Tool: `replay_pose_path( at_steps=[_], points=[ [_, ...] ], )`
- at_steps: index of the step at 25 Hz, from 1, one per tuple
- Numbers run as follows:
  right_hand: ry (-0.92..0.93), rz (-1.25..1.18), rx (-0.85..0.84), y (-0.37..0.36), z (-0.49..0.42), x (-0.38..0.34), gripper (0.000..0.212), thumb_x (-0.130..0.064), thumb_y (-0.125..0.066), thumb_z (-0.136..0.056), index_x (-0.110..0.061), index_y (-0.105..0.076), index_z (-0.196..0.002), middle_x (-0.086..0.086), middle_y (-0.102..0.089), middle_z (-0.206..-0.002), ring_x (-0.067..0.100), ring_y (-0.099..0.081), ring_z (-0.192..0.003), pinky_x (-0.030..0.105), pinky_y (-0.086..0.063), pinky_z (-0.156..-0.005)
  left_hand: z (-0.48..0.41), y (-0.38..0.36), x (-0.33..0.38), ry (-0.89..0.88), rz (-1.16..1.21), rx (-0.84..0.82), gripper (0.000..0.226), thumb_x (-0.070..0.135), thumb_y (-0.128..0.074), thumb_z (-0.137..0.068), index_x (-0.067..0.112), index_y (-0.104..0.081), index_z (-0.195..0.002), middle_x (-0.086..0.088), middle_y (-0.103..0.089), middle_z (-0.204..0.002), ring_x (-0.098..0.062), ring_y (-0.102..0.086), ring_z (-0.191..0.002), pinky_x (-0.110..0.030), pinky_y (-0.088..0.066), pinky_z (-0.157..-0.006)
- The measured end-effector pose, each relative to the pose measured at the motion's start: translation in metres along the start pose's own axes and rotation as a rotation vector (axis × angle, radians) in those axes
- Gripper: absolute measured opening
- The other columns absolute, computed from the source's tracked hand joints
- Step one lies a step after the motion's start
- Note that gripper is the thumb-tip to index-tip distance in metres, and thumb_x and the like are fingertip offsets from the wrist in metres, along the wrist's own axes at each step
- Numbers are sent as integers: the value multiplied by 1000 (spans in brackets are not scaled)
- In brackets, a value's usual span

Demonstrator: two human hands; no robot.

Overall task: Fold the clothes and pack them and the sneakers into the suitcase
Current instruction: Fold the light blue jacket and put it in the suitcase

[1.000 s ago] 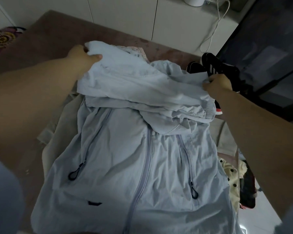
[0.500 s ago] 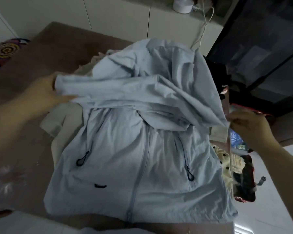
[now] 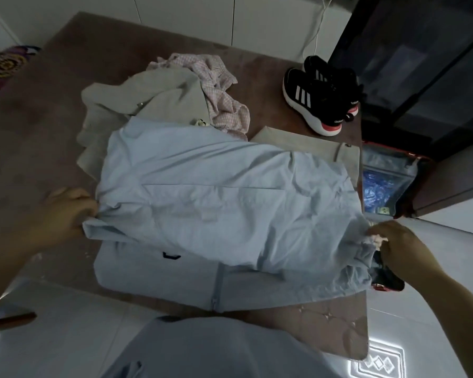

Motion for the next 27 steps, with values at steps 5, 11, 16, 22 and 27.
replay_pose_path(
  at_steps=[5,11,16,22,27],
  points=[
    [227,-72,-294,-36,27,-75,80,-47,-74,-69,-36,-34,-136,-10,-32,-139,16,-34,-129,41,-32,-109,-5,45,73,-45,178,180,65,58,-49,-71,25,-43,-127,19,-38,-129,-27,-42,-121,-42,-36,-98],
    [246,322,-277,-56,-1,-80,74,-14,-67,-80,-32,-31,-142,4,-44,-135,29,-52,-116,40,-48,-92,-25,10,102,-431,49,111,54,25,-50,-78,45,-39,-127,0,-68,-105,-16,-65,-92,-20,-47,-80],
    [364,43,296,3,26,-70,68,22,-66,-56,-9,-65,-116,14,-58,-102,34,-61,-71,38,-55,-54,-15,64,45,-96,282,240,41,31,-20,-86,40,-58,-100,13,-54,-94,15,-51,-93,-9,-36,-85],
    [459,194,49,-69,81,-54,111,18,-72,-45,-30,-37,-139,5,-55,-100,29,-65,-77,38,-57,-55,48,3,38,-227,255,131,23,19,-46,-74,20,-65,-88,10,-52,-88,-5,-47,-75,-20,-39,-64],
    [362,357,-289,-95,88,-65,115,-14,-75,-61,-39,-2,-146,-4,-50,-126,21,-54,-116,37,-42,-101,67,-38,41,-152,62,56,43,23,-45,-66,30,-54,-107,4,-63,-99,-18,-60,-81,-30,-47,-74]
  ],
)
Point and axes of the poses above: each hand's wrist, its own z-axis away from the middle knuckle, its own y-axis out of the back of the hand, x = y × z, the point moved 4 cm from there along -z, towards the middle knuckle
